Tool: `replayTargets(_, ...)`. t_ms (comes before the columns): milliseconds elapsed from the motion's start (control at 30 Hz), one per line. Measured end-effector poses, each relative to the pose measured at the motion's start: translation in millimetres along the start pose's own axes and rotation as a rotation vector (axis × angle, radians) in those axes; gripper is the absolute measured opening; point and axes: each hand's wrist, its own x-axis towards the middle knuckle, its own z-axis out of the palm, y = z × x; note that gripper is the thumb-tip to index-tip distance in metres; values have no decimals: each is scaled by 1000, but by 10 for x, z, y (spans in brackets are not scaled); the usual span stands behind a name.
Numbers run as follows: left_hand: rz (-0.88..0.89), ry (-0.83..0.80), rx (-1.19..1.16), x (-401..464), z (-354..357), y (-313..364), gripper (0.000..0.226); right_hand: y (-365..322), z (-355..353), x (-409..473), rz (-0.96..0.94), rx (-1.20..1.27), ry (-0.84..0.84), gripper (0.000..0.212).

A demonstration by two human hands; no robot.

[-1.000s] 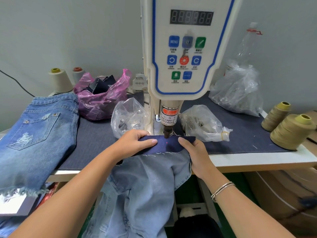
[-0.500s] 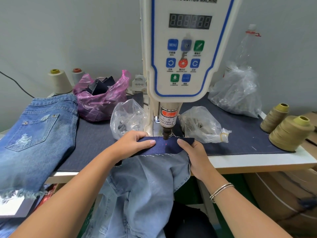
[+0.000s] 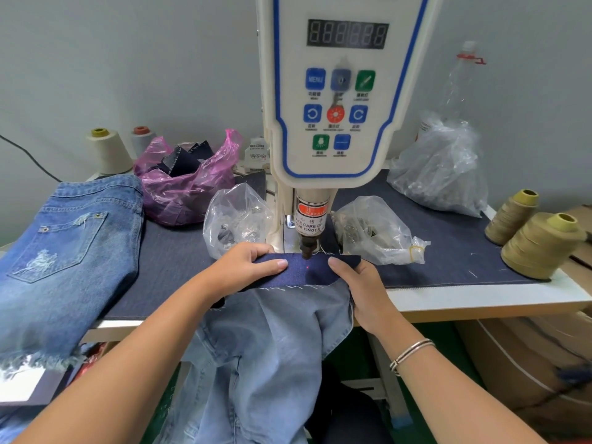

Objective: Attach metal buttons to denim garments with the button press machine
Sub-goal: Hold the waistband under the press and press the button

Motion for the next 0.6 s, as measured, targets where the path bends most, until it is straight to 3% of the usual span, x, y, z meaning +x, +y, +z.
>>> replayTargets(400, 11, -36, 7, 11, -18, 13, 36, 10, 3, -2, -1, 24, -15, 9)
replayTargets(600, 9, -48, -1, -19, -10, 55, 44, 10, -1, 7, 16, 1, -3, 22)
